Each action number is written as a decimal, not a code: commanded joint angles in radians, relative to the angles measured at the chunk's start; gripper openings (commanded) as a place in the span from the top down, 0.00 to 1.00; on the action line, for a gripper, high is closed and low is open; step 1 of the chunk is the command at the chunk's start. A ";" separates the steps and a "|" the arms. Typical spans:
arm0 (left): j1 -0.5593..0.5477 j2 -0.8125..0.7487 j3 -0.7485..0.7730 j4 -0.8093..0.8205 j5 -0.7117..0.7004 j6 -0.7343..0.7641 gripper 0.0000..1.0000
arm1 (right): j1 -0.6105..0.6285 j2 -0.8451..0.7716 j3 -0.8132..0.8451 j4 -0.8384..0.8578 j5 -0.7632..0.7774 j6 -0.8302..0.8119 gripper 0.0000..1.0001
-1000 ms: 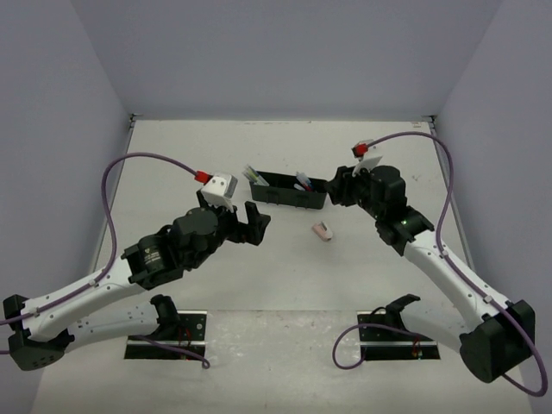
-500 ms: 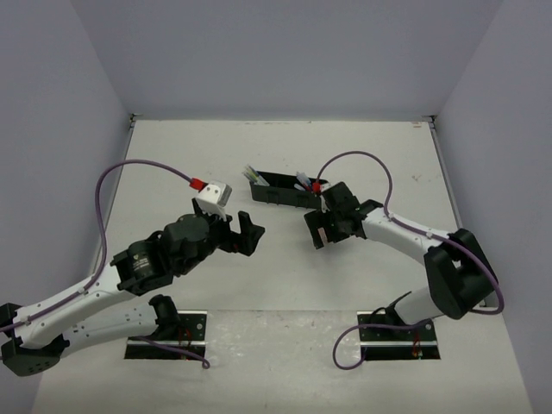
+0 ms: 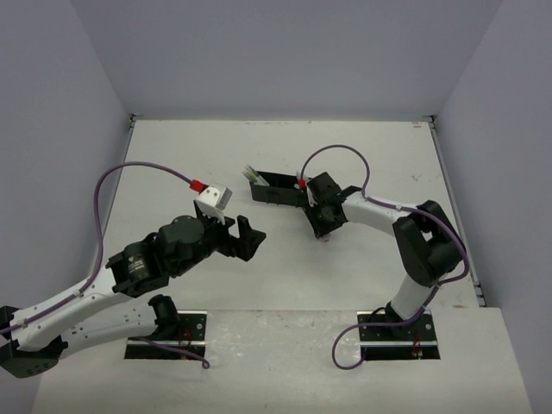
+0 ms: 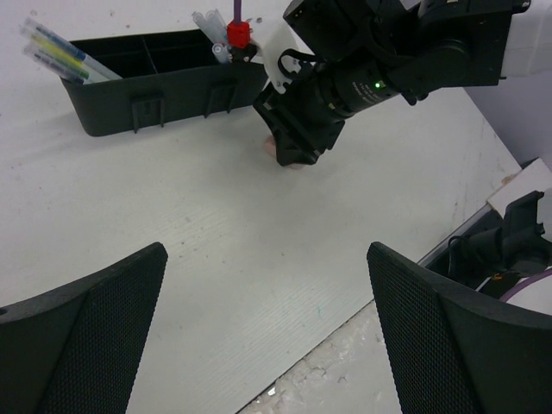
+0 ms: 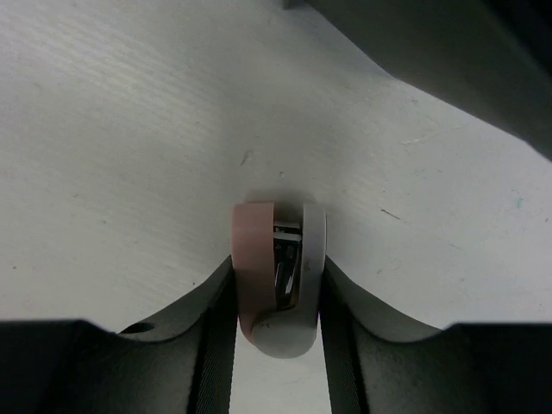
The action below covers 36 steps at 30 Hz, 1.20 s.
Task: Sort the stationery into containers
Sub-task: Pick up the stapler from the center of the board.
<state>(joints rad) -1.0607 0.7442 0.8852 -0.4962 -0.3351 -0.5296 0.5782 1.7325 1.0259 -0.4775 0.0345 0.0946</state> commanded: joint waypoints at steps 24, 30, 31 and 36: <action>0.002 0.169 -0.070 0.460 0.032 -0.297 0.10 | 0.247 -0.779 -0.310 0.519 -0.307 0.172 1.00; 0.002 0.227 -0.048 0.419 0.031 -0.304 0.29 | 0.264 -0.819 -0.309 0.566 -0.330 0.185 1.00; 0.002 0.234 -0.046 0.415 0.028 -0.306 0.29 | 0.268 -0.819 -0.305 0.567 -0.337 0.182 1.00; 0.004 0.259 -0.044 0.423 0.021 -0.295 0.47 | 0.289 -0.804 -0.293 0.576 -0.340 0.171 1.00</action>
<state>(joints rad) -1.0603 0.9902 0.7994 -0.1112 -0.3061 -0.8235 0.8515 0.9280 0.7044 0.0229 -0.2888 0.2603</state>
